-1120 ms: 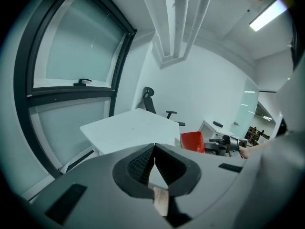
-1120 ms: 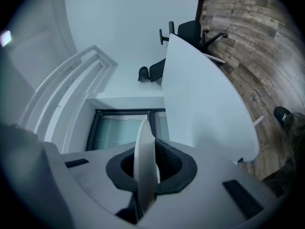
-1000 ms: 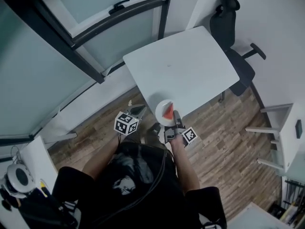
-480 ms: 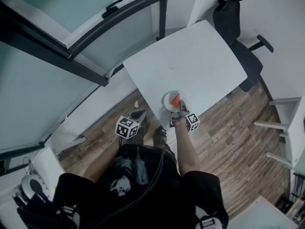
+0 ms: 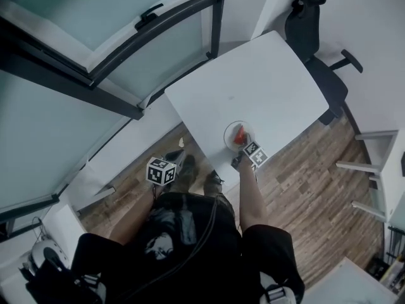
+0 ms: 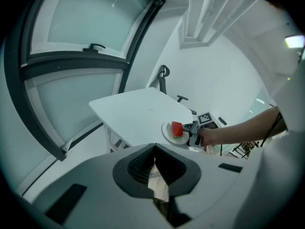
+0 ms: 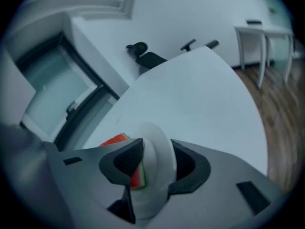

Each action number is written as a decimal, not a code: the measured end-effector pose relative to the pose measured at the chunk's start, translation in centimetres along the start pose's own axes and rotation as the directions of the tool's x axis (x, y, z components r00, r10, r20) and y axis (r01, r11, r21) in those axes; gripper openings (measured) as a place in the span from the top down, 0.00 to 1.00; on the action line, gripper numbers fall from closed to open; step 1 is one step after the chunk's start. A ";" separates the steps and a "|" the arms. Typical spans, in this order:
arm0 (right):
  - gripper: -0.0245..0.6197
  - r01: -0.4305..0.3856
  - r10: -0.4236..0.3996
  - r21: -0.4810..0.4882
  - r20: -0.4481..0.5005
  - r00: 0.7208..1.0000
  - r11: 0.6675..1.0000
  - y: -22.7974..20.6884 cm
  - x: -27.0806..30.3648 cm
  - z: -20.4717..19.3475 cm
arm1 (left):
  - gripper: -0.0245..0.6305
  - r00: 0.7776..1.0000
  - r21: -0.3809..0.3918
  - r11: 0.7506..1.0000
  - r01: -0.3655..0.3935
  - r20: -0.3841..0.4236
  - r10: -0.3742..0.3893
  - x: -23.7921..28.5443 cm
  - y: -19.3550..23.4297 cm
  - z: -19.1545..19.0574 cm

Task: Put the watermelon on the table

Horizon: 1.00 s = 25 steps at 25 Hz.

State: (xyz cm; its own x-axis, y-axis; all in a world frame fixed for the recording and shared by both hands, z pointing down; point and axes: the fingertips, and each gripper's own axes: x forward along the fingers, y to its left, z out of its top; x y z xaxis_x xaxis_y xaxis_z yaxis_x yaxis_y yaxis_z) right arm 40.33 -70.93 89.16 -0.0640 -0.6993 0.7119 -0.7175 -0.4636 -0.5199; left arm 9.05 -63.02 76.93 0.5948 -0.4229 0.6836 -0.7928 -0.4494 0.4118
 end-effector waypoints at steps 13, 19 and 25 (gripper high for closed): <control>0.92 -0.051 0.195 -0.714 0.121 0.973 0.698 9.0 -13.5 -0.1 | 0.95 0.985 0.314 0.947 0.066 0.133 -0.113 1.7 -5.4 8.2; 0.95 -0.010 0.262 -0.731 0.231 0.937 0.682 12.0 -22.3 1.0 | 0.95 0.948 0.495 0.867 0.059 0.245 -0.204 1.4 -11.4 12.6; 0.95 0.068 0.250 -0.694 0.347 0.904 0.717 11.6 -26.6 3.1 | 0.95 0.938 0.567 0.814 0.126 0.199 -0.284 1.1 -15.1 11.4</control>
State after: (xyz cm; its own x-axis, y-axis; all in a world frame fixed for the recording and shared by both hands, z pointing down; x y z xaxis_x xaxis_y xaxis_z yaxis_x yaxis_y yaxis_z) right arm 35.82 -59.39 62.71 0.0034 -0.9368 0.3497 -1.0000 -0.0023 0.0034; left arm 23.18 -65.66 64.53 0.8097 -0.4253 0.4043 -0.4945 -0.8655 0.0798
